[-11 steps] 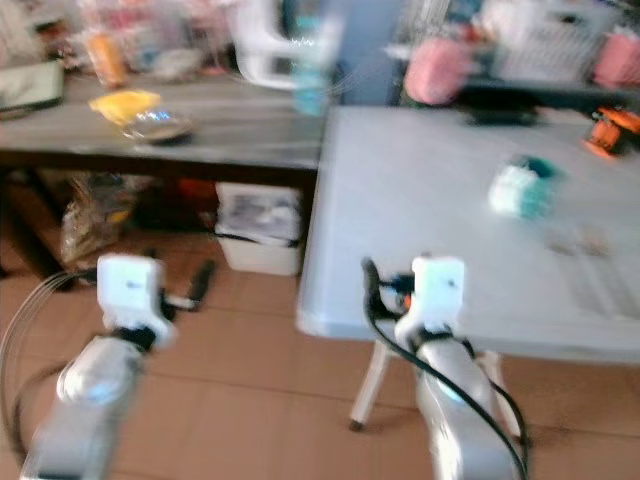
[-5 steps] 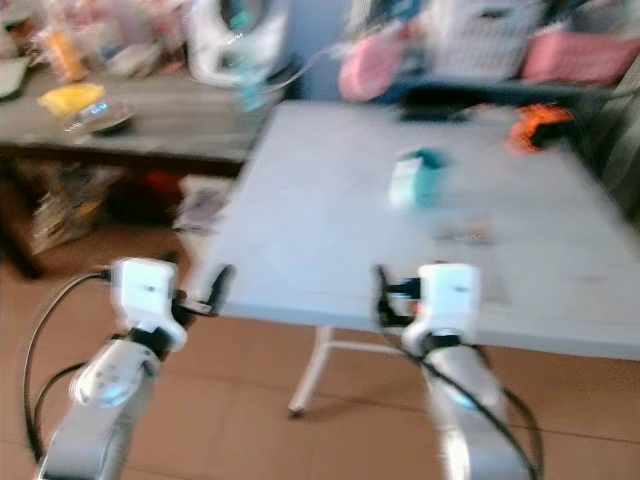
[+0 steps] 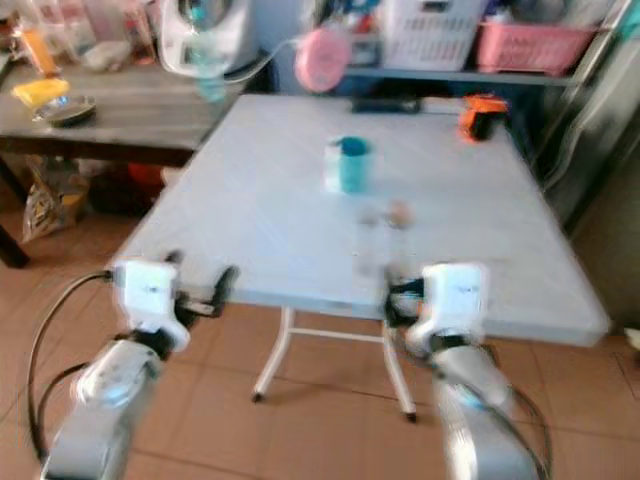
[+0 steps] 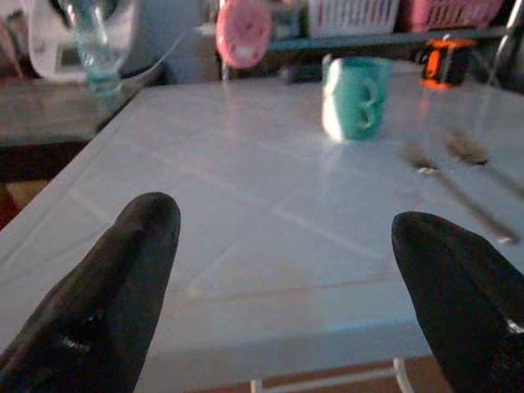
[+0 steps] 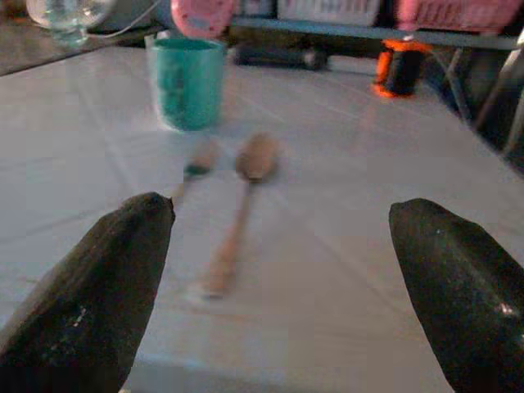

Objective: Setting the table

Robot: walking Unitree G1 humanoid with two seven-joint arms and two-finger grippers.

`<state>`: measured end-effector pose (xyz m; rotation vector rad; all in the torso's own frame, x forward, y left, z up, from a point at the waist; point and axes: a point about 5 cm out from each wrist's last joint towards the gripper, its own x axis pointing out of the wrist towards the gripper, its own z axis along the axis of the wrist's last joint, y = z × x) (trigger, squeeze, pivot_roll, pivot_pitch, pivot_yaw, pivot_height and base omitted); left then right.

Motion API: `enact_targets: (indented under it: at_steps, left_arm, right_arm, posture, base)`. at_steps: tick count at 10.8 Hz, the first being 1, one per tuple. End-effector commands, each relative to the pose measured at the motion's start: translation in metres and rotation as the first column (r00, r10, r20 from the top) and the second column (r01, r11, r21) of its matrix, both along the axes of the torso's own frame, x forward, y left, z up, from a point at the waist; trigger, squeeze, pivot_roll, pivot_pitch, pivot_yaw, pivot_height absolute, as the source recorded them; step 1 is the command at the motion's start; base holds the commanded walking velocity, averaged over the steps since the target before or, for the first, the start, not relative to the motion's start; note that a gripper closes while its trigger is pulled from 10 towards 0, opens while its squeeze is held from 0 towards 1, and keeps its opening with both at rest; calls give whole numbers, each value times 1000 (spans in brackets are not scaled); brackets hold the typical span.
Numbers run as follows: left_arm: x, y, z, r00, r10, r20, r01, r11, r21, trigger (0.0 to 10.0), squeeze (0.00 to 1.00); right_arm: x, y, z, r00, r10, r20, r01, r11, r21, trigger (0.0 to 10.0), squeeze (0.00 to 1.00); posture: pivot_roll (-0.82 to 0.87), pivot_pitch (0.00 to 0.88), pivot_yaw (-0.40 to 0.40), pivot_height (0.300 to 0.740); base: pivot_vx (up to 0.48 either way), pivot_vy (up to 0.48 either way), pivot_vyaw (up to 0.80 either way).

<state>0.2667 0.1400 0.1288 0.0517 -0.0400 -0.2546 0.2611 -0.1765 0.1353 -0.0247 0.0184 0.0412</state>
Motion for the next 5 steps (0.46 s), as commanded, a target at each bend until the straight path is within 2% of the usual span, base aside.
enact_targets:
  at_steps: [1, 5]
  left_arm:
    - [-1, 8, 1, 1000, 16, 4, -16, 1000, 5, 10000, 0]
    - [-2, 2, 1, 1000, -29, 4, 29, 999, -37, 10000, 0]
  right_arm:
    - [1, 7, 2, 1000, 23, 7, -23, 1000, 13, 10000, 0]
    - [1, 8, 2, 999, 32, 7, -32, 999, 13, 10000, 0]
  posture:
    - [6, 27, 27, 740]
    - [3, 25, 25, 740]
  base:
    - [0, 0, 0]
    - [0, 0, 0]
